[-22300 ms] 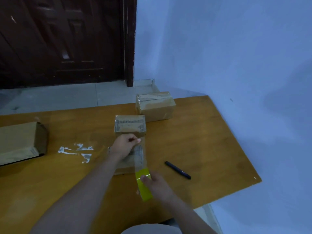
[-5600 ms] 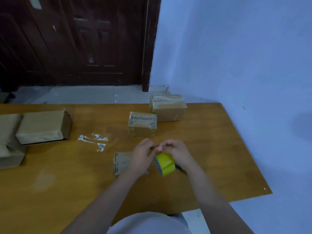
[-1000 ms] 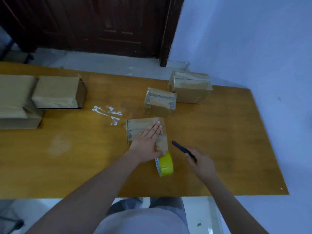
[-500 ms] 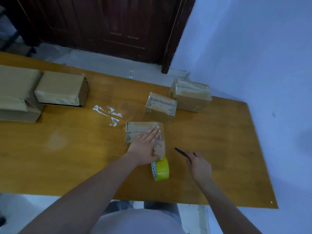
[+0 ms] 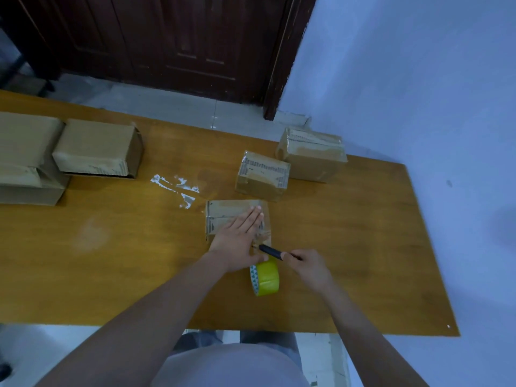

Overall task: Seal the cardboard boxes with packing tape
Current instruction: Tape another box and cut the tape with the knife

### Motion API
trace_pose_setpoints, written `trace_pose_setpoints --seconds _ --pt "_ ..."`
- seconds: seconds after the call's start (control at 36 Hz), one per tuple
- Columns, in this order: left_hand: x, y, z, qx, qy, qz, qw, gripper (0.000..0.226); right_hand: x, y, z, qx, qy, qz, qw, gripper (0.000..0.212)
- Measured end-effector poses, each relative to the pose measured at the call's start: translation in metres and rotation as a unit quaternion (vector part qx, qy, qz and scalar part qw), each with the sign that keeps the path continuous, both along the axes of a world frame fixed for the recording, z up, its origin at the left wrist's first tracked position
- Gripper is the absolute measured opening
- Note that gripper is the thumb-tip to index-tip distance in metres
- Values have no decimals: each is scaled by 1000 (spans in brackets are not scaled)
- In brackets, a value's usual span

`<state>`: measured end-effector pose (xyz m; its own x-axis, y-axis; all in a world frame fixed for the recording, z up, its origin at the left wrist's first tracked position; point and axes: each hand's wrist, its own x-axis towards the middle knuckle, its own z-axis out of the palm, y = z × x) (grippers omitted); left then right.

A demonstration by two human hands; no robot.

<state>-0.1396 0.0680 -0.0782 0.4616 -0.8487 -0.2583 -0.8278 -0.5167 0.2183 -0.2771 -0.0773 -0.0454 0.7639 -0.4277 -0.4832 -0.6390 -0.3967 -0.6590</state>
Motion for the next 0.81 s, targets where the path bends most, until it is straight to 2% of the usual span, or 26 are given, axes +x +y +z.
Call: trace_pose_setpoints --seconds 0.06,0.14,0.19,0.28,0.36,0.5,0.56,0.58,0.67,0.78,0.81 --pt "0 0 -1 -4 1 2 1000 99 4 -2 1 -15 12 -7 1000 48" --pt "0 0 -1 -9 1 5 1000 99 5 -9 2 -89 40 -14 995 45" --pt "0 1 -1 -10 0 2 1000 101 1 -19 -3 -122 51 -66 989 41" --pt "-2 1 -2 -12 3 5 1000 102 -9 -33 -16 -123 91 -131 980 35" --pt "-1 1 -4 -20 10 8 1000 103 -16 -32 -33 -146 159 -133 967 30" --pt "-1 1 -3 -14 7 6 1000 104 -14 -16 -55 -181 197 -128 955 36" --pt "-1 0 -2 -11 8 9 1000 104 -9 -7 -59 -235 186 -131 945 39" --pt "-1 0 -2 -9 7 10 1000 105 -5 -2 -60 -244 138 -140 950 42" --pt "1 -1 -1 -8 11 10 1000 104 10 15 -58 -152 -44 -120 980 40" --pt "2 -1 -2 2 20 13 1000 101 26 34 -57 38 -109 -109 987 11" --pt "1 -2 -1 6 26 17 1000 100 27 37 -55 75 -119 -133 981 15"
